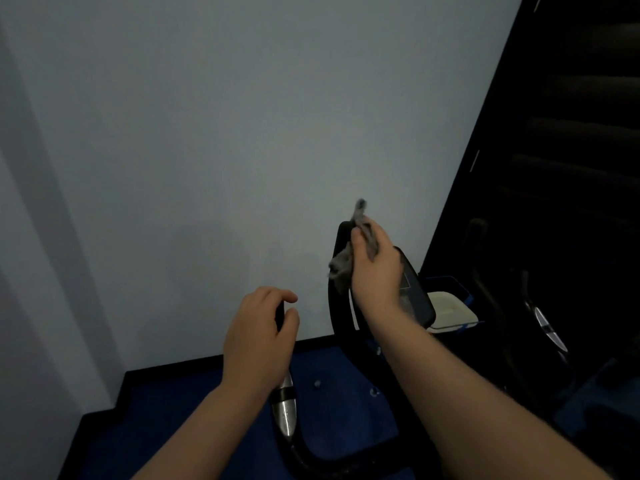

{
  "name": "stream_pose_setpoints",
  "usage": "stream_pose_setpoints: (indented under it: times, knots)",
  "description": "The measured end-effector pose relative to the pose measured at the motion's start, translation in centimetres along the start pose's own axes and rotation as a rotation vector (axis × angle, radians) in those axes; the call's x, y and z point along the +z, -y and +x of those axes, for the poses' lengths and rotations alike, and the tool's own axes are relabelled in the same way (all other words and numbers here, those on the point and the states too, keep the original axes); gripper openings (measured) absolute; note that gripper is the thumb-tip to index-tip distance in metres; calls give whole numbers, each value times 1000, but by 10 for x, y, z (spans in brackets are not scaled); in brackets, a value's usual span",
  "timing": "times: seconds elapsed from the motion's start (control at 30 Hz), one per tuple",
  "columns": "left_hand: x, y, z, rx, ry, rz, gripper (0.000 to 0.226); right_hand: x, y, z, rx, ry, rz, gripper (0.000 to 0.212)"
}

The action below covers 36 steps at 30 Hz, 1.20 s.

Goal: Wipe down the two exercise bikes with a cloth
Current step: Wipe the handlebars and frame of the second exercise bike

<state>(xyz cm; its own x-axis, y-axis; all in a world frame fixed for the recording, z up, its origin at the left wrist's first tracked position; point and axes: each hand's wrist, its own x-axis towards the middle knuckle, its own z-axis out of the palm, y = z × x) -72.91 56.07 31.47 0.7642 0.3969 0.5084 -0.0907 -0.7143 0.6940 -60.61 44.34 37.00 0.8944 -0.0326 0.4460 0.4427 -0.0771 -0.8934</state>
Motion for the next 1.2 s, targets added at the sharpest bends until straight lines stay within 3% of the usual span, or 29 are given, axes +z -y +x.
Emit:
stream_pose_setpoints:
  times: [0.13, 0.23, 0.27, 0.4, 0.5, 0.6, 0.67, 0.77, 0.83, 0.93, 1.0, 1.07, 1.13, 1.2]
  knots:
    - [5, -1, -1, 6, -36, -3, 13, -12, -24, -43, -15, 117, -190, 31]
    - [7, -2, -1, 11, -57, -14, 13, -38, -16, -20, -17, 251, -358, 17]
    - [7, -1, -1, 11, -61, -22, 14, -42, -6, -9, -20, 262, -325, 10]
    - [6, 0, -2, 12, -47, -25, 15, -20, 18, 7, -13, 178, 11, 19]
    - [6, 2, -2, 6, -50, -34, 14, -15, -11, -27, 45, 180, -80, 12]
    - [6, 2, -3, 8, -61, -49, 15, -37, -24, -38, 130, 348, -214, 6]
    - [7, 3, -3, 12, -63, -43, 15, -44, -9, -23, -109, 257, -337, 3]
    - [5, 4, -3, 21, -58, -37, 14, -36, 28, 0, -652, 167, -534, 29]
    - [4, 5, -3, 25, -46, -30, 14, -24, 36, 9, -781, 289, -859, 41]
    - [3, 6, -3, 23, -32, -39, 14, -16, 33, 9, -878, 356, -1190, 40]
    - [3, 6, -2, 27, -27, -32, 14, -18, 29, 2, -893, 426, -1245, 37]
    - [2, 7, -1, 36, -23, -22, 14, -19, 19, -10, -843, 614, -1254, 28]
    - [1, 8, -1, 32, -20, -34, 15, -19, 12, -25, -692, 848, -1247, 21]
    - [1, 8, -2, 29, -22, -34, 15, -19, 21, -22, -568, 910, -1123, 20]
